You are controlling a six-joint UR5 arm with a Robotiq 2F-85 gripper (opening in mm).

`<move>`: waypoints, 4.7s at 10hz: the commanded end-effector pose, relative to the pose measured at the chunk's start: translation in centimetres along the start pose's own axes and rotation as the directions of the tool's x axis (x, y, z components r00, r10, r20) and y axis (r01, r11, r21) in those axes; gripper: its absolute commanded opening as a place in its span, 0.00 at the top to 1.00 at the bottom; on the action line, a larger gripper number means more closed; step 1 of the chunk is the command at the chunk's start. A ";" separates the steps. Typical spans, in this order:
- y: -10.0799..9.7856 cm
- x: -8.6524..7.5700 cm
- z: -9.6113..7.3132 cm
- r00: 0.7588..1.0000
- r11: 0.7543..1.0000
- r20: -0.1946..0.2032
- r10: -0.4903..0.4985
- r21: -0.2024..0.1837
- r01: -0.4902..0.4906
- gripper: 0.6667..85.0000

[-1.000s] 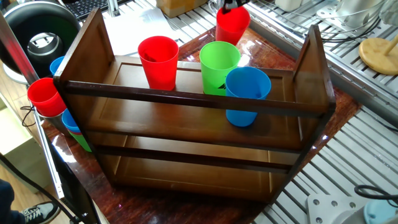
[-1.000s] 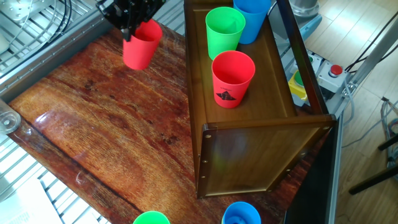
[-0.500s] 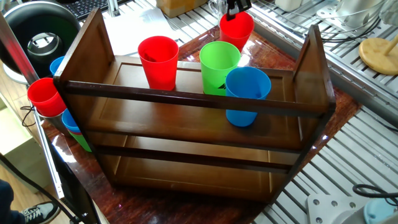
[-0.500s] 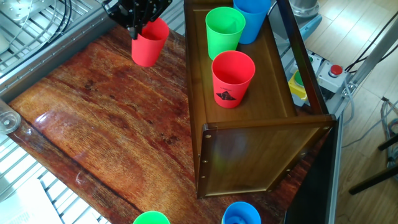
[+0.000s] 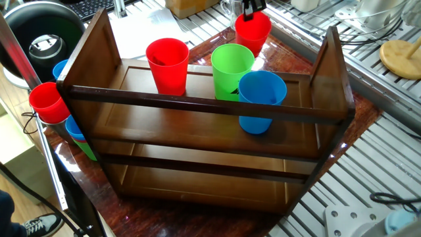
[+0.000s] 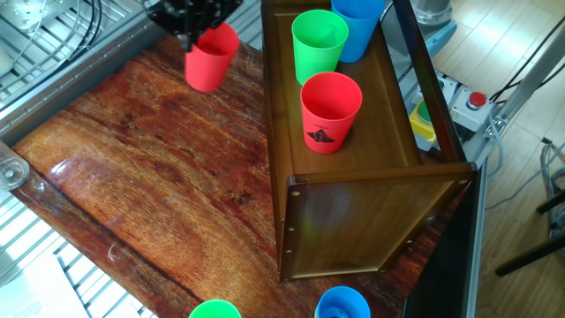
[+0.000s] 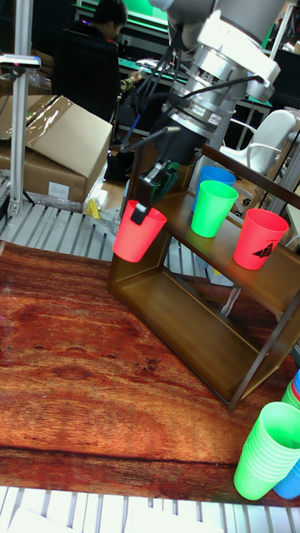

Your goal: Take the cups off the shelf and stack them together

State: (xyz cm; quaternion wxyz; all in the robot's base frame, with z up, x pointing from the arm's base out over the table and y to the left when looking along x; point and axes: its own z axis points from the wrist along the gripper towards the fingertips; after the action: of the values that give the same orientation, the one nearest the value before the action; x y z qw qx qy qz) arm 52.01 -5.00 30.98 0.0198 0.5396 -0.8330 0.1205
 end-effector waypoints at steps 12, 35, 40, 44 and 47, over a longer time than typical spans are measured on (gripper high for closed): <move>-4.3 3.2 10.6 0.999 0.999 0.021 0.042 -0.026 -0.042 0.99; -3.7 1.7 21.5 0.987 0.996 0.161 0.025 -0.086 -0.011 0.75; -7.1 -0.3 18.8 0.982 0.999 0.182 -0.049 -0.005 0.051 0.75; 0.6 0.1 12.5 0.974 0.959 0.154 0.164 -0.256 -0.121 0.74; 5.1 1.5 5.3 0.966 0.926 0.030 0.256 -0.295 -0.236 0.74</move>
State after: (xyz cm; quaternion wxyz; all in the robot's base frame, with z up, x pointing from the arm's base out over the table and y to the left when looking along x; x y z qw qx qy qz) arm 51.97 -7.98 20.26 0.0195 0.4778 -0.8782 -0.0061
